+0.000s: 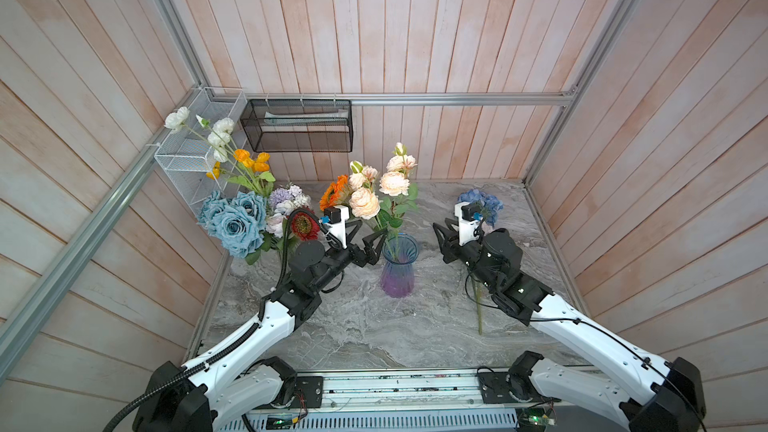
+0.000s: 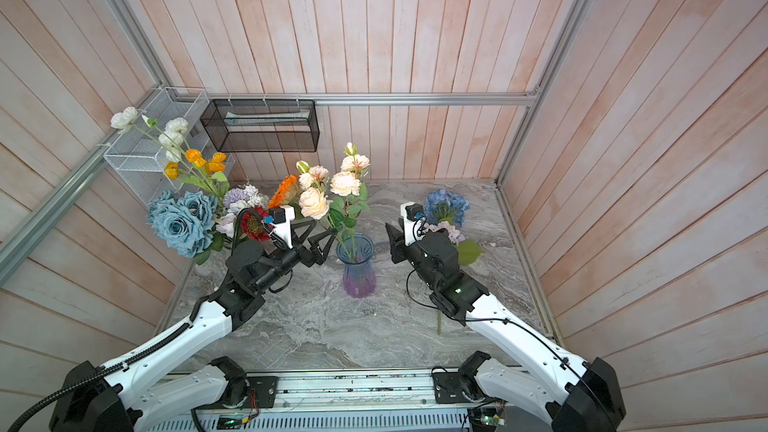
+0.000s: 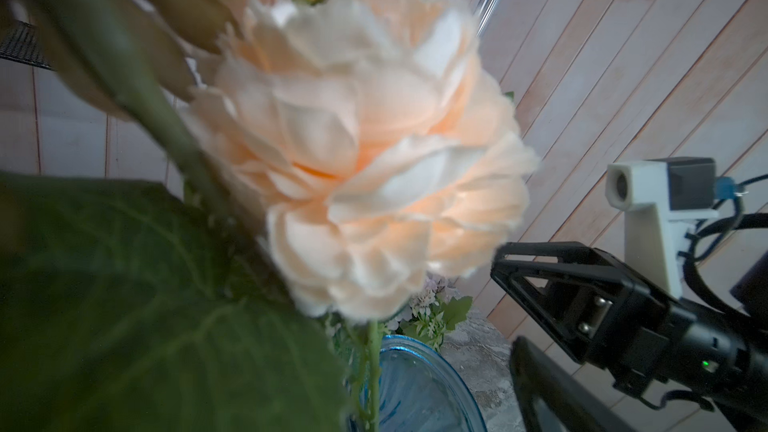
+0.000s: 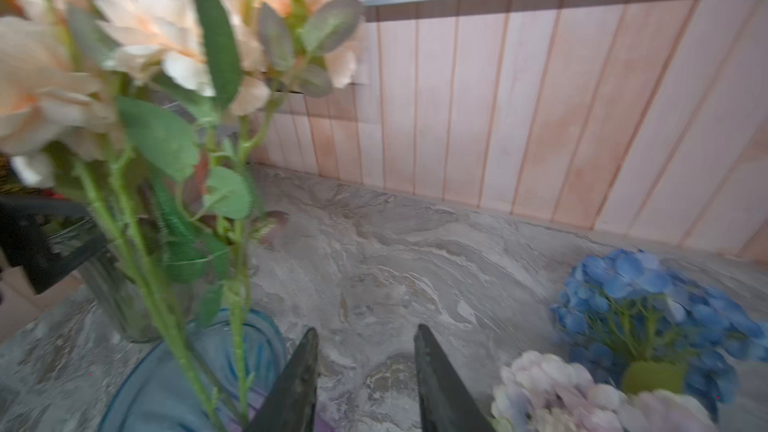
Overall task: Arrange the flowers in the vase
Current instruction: 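Move the right gripper to the pile and grasp the blue hydrangea stem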
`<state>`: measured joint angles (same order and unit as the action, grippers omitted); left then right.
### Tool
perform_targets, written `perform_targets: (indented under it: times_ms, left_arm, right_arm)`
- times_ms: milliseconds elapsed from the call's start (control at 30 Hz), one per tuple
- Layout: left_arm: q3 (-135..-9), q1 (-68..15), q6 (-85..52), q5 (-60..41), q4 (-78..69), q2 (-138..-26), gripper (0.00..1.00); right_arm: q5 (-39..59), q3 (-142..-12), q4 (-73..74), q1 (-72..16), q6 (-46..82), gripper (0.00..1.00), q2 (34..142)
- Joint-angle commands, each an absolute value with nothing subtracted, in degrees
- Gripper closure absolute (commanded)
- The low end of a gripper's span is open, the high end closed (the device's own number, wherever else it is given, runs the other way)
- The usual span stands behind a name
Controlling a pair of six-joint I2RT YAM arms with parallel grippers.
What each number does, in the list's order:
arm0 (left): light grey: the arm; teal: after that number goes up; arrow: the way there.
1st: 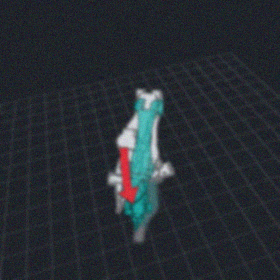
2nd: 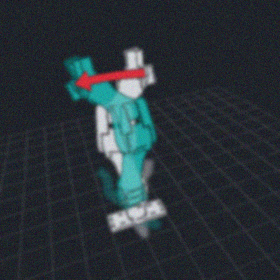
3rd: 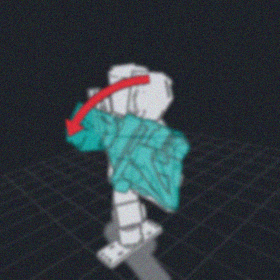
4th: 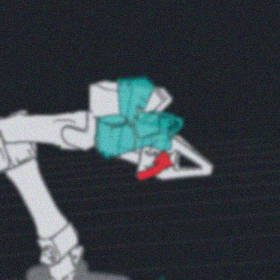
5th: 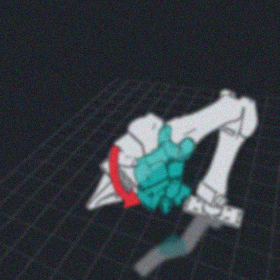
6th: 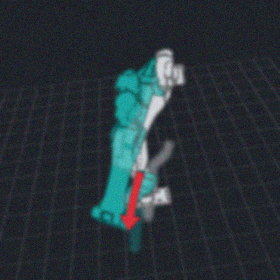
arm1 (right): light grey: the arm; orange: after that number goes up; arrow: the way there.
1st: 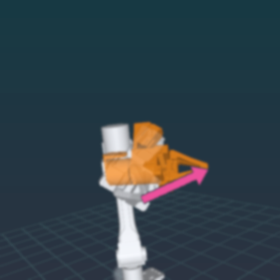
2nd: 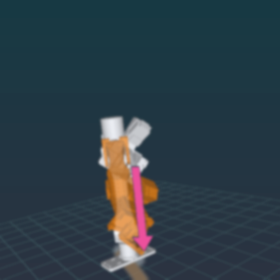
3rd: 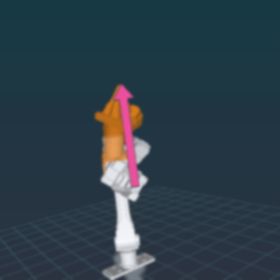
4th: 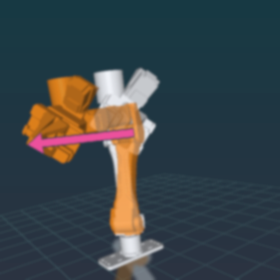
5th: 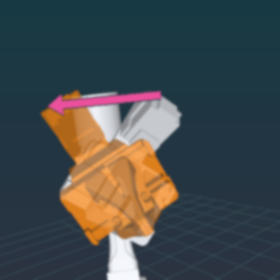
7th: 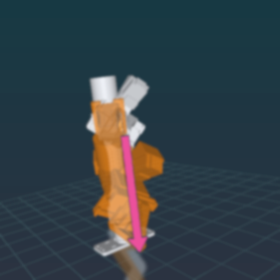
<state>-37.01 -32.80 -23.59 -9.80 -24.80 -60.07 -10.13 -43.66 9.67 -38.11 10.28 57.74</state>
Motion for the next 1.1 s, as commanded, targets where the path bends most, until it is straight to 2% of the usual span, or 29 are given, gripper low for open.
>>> perform_targets:
  times_ms: [0, 233, 500, 700, 1067]
  left_arm:
    - [-35.49, -33.11, -23.51, -8.61, -23.96, -58.75, 0.0]
    - [-34.38, -33.06, -23.03, -7.31, -22.9, -58.1, 0.0]
    - [-34.95, -33.11, -23.29, -7.78, -23.95, -60.06, 0.0]
    - [-35.73, -33.14, -23.49, -7.38, -24.18, -60.8, 0.0]
    - [-36.87, -33.12, -24.0, -6.88, -24.5, -62.64, 0.0]
  right_arm:
    - [-12.01, -43.12, 2.05, -32.93, 19.07, 0.62, 55.75]
    - [-9.0, -35.74, -5.98, -21.89, 29.25, 0.63, 50.74]
    - [-0.51, -26.25, -4.64, -9.96, 34.32, 0.67, 47.71]
    - [10.11, -20.97, 2.55, -1.95, 35.6, 0.67, 51.39]
    - [14.82, -19.65, 10.12, 0.89, 34.54, 0.65, 62.76]
